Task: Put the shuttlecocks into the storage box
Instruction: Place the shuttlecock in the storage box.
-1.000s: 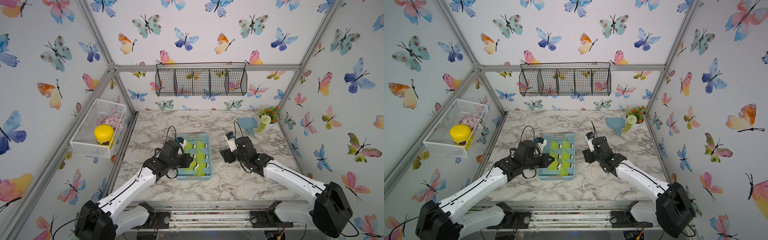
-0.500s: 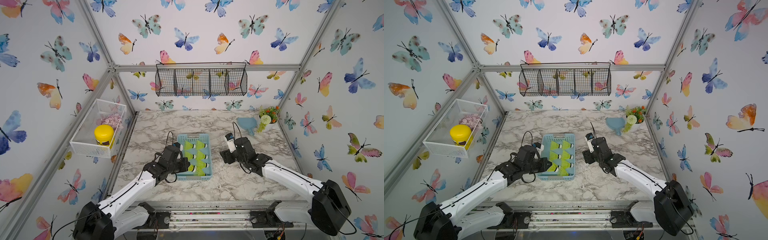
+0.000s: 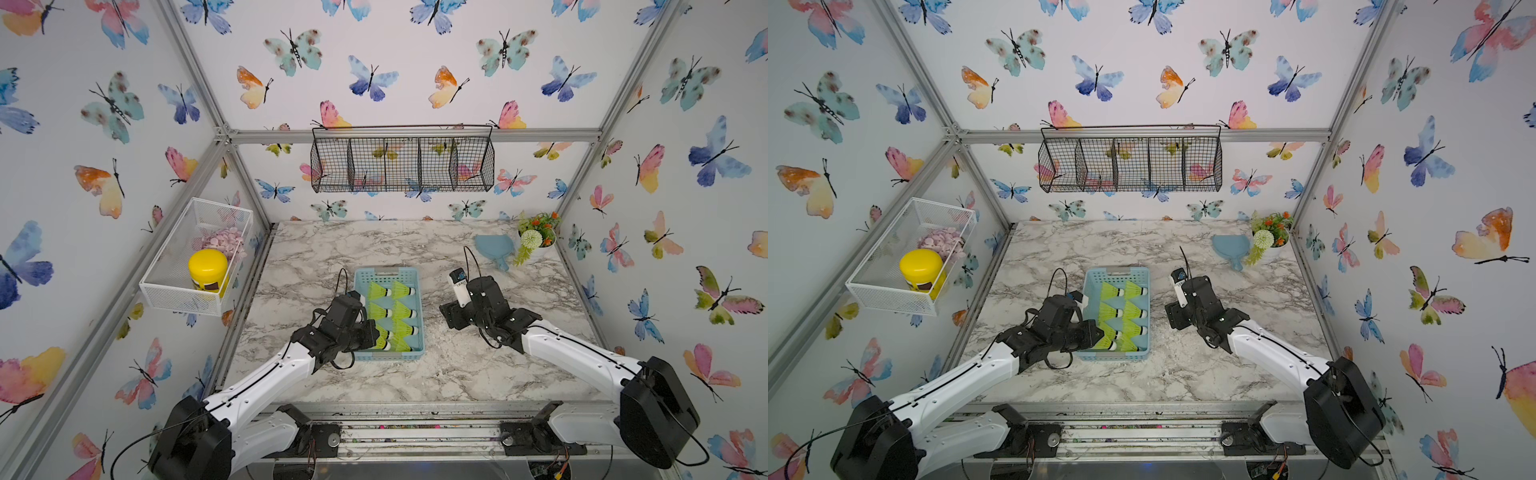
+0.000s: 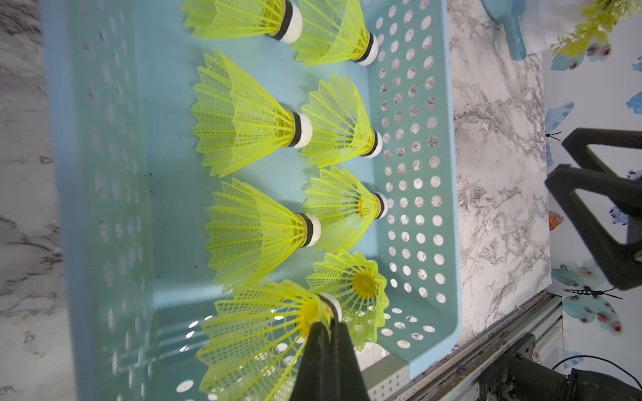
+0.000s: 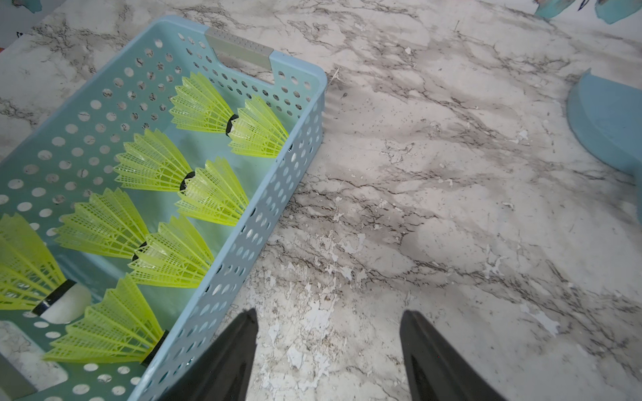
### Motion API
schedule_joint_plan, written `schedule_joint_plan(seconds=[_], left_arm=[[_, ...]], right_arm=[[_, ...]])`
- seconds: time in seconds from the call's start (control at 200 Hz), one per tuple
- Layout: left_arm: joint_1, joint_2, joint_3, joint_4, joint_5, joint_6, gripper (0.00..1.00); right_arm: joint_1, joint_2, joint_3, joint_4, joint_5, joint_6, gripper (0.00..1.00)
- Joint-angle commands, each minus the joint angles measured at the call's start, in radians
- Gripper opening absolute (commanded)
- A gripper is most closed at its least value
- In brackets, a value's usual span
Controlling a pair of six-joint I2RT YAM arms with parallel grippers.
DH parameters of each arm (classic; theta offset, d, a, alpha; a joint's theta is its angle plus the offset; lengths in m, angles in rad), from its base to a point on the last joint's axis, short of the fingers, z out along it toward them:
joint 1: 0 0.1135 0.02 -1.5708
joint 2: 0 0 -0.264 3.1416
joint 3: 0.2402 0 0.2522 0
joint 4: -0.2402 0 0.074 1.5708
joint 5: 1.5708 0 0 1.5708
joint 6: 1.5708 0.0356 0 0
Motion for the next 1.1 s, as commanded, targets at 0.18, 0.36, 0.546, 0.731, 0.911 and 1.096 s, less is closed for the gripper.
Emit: schedule_joint_plan(seconds=[0.18,0.36,0.546,0.731,0.911,1.096], left_arm=[[-0.006,0.038,-0.032,0.027,0.015,-0.022,0.00],[-0.006,0.042,-0.040,0.026,0.004,-0.022,0.04],[-0.007,0.046,-0.028,0.014,-0.006,-0.004,0.24],[-0.006,0.051,0.000,-0.012,-0.025,0.025,0.38],[-0.007,0.052,0.013,-0.028,-0.030,0.054,0.36],[-0.006,0.050,0.011,-0.027,-0.034,0.049,0.20]], right_arm=[[-0.003,0.013,-0.012,0.013,-0.003,0.008,0.72],[-0.003,0.012,-0.014,0.012,0.002,0.008,0.72],[-0.003,0.013,-0.014,0.010,0.000,0.008,0.72],[-0.003,0.014,-0.014,0.008,-0.006,0.011,0.72],[-0.003,0.014,-0.019,0.008,-0.006,0.012,0.72],[-0.003,0.011,-0.020,0.008,-0.007,0.013,0.72]])
